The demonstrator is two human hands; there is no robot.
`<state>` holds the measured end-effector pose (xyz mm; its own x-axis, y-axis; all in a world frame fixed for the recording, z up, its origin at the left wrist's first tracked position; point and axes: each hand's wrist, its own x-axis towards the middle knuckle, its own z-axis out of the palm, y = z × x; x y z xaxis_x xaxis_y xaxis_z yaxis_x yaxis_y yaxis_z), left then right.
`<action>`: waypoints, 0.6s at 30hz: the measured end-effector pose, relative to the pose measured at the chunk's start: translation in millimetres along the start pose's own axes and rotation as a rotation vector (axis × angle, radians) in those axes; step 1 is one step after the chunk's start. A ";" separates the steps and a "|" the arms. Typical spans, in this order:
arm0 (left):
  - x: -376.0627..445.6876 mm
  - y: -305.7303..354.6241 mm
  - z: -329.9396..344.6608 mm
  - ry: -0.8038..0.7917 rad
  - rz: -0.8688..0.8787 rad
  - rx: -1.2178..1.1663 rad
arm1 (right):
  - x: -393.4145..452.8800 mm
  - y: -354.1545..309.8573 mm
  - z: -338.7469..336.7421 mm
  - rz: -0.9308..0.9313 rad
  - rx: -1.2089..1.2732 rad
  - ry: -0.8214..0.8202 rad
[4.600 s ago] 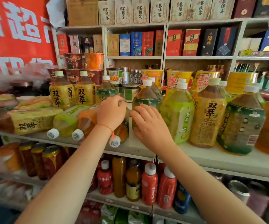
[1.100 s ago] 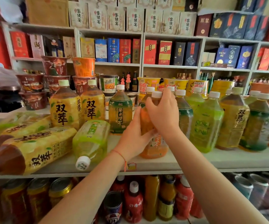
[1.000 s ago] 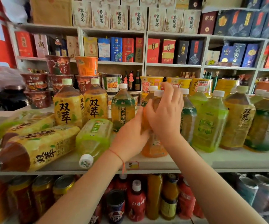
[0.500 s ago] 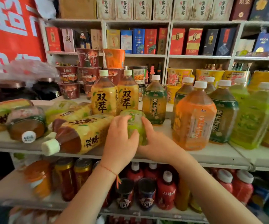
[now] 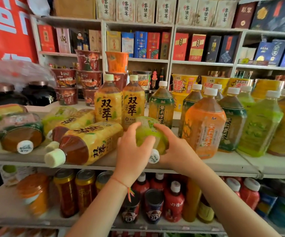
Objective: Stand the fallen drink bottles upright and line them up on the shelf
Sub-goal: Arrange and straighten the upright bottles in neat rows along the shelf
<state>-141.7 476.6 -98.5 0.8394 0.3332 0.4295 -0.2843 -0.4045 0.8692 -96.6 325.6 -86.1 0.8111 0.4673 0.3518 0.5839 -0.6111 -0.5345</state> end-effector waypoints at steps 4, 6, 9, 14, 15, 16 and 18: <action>6.6 8.2 3.9 0.034 0.088 -0.030 | 1.8 1.3 -17.6 -0.072 0.050 0.240; 6.5 12.5 5.0 0.072 0.168 0.022 | 6.3 -1.5 -24.8 -0.082 0.014 0.348; 6.7 18.7 7.5 0.088 0.242 0.098 | 11.7 -7.3 -29.9 -0.060 -0.032 0.417; 25.4 18.5 12.9 0.139 0.350 0.265 | 23.7 -22.3 -34.0 0.020 -0.277 0.543; 30.8 17.6 14.6 0.132 0.346 0.290 | 27.2 -26.2 -33.6 0.032 -0.374 0.568; 36.8 17.0 16.8 0.118 0.333 0.322 | 31.5 -29.5 -33.3 0.046 -0.470 0.582; 51.1 15.7 21.7 0.074 0.297 0.398 | 39.7 -33.8 -31.1 0.074 -0.616 0.573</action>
<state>-93.3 468.8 -68.2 0.7100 0.2078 0.6728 -0.2950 -0.7798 0.5522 -83.0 345.1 -30.2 0.6435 0.1176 0.7563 0.3079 -0.9444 -0.1151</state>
